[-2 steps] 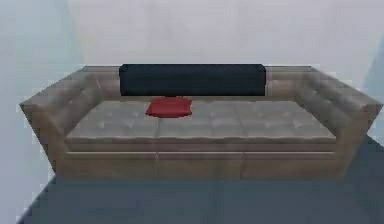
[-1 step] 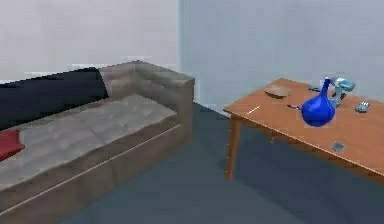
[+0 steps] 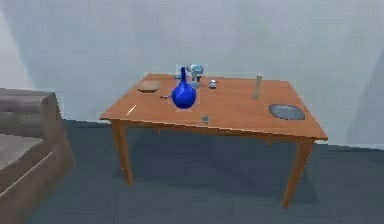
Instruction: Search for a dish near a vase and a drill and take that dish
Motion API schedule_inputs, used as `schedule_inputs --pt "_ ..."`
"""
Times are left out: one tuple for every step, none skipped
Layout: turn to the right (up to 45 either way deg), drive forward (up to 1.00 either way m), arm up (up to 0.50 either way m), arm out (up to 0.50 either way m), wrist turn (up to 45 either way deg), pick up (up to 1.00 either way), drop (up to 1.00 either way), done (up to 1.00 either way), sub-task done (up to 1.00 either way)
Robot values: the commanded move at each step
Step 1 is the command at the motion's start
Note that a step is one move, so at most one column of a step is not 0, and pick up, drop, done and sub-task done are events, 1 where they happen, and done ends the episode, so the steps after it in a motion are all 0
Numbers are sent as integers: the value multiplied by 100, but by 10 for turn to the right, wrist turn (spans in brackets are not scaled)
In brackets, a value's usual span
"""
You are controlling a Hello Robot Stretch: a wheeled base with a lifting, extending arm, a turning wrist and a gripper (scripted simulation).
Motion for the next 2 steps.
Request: schedule_inputs --pt "0 5 0 0 0 0 0 0 0" --pt "90 0 0 0 0 0 0 0 0"
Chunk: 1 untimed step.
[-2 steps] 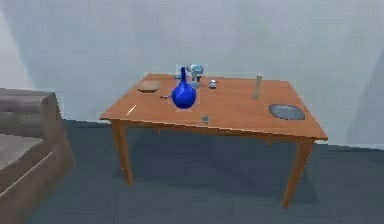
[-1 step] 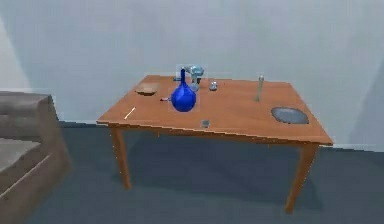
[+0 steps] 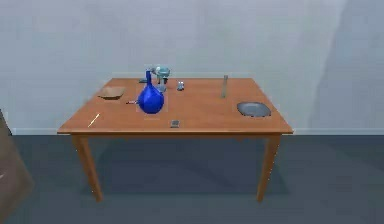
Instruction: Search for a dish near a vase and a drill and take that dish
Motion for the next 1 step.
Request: schedule_inputs --pt "0 40 0 0 0 0 0 0 0"
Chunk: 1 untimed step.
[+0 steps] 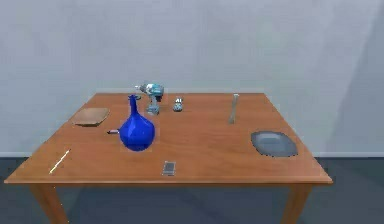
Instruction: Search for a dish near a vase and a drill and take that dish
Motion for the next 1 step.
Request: schedule_inputs --pt "0 15 0 0 0 0 0 0 0"
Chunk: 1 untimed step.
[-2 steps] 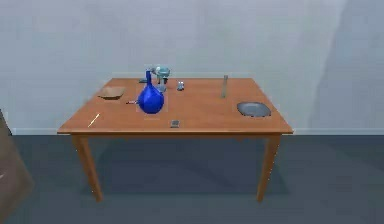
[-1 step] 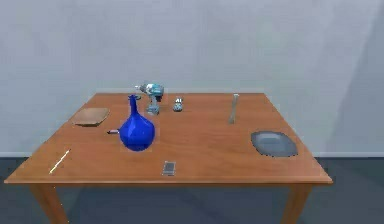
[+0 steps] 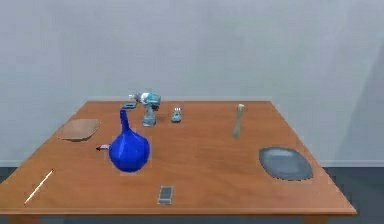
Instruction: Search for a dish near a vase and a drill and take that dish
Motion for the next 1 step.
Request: schedule_inputs --pt "-450 0 0 0 0 0 0 0 0"
